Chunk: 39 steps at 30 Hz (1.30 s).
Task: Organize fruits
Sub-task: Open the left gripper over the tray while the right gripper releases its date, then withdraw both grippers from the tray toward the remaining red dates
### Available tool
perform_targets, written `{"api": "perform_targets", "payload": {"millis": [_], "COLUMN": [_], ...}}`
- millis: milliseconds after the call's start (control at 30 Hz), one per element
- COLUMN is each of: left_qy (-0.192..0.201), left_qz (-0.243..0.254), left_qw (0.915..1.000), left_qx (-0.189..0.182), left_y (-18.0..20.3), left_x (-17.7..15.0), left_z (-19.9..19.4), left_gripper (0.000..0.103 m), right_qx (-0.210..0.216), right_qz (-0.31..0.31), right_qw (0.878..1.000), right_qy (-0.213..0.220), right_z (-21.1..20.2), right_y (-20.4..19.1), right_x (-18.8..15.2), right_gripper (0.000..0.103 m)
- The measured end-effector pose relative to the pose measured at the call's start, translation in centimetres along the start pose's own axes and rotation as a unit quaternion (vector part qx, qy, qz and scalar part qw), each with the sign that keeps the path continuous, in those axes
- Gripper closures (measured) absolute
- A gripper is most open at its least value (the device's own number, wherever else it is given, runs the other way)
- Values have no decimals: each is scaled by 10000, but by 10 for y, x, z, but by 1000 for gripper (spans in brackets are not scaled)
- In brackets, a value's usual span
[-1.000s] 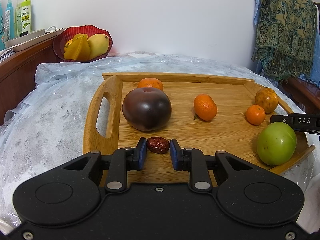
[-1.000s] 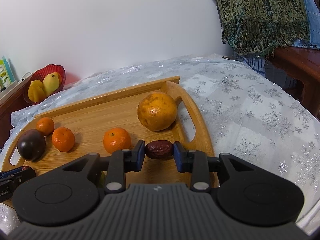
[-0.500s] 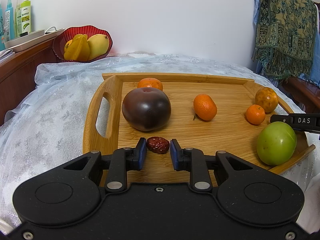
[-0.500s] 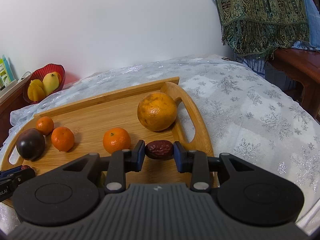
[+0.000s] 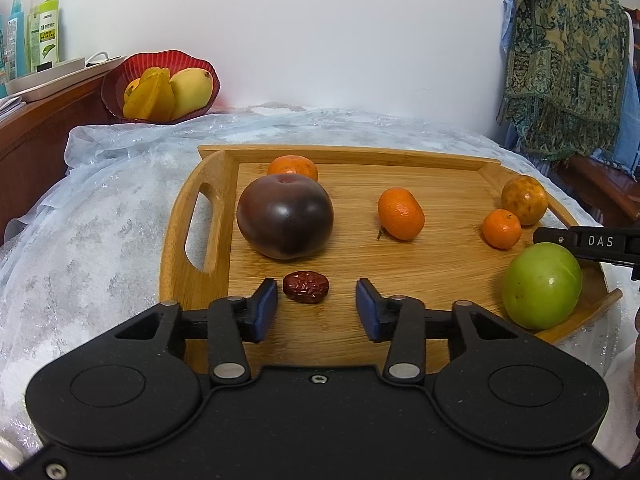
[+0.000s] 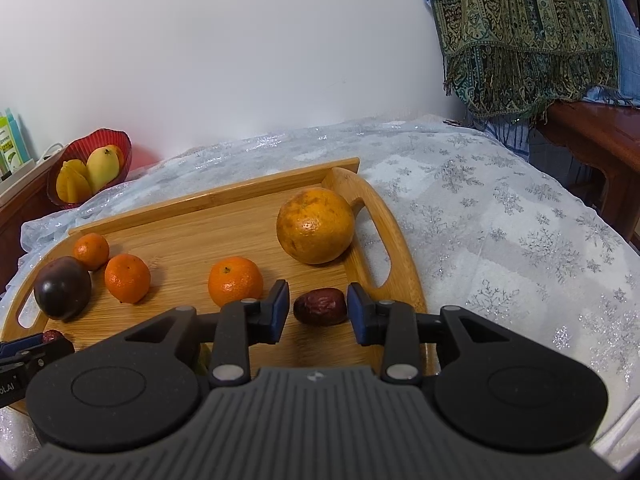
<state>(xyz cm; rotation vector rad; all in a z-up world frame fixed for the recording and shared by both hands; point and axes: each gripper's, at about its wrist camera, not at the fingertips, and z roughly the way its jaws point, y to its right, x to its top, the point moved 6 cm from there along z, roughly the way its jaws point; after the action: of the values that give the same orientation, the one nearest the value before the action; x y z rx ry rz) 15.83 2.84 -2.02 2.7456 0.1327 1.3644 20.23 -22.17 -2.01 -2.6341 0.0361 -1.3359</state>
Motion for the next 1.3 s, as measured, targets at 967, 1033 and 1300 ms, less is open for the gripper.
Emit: {"api": "perform_targets", "payload": {"millis": [967, 1033, 1300], "left_qy": [680, 717, 804], "left_qz": [1, 21, 134], "left_qw": [9977, 9974, 9967], "left_qx": [13, 15, -54], "left_y": [2, 2, 8], "left_x": [-22, -25, -40], "left_z": [-57, -60, -75], "left_gripper": [14, 13, 11], "right_qx": [668, 666, 816], "right_qz": [-838, -911, -996], "right_qw": [9872, 9868, 9861], "right_qy": [1183, 1164, 1048], "right_z": [-86, -89, -97], "right_y": [-48, -50, -58], "right_x": [-45, -51, -70], "right_gripper": [23, 23, 22]}}
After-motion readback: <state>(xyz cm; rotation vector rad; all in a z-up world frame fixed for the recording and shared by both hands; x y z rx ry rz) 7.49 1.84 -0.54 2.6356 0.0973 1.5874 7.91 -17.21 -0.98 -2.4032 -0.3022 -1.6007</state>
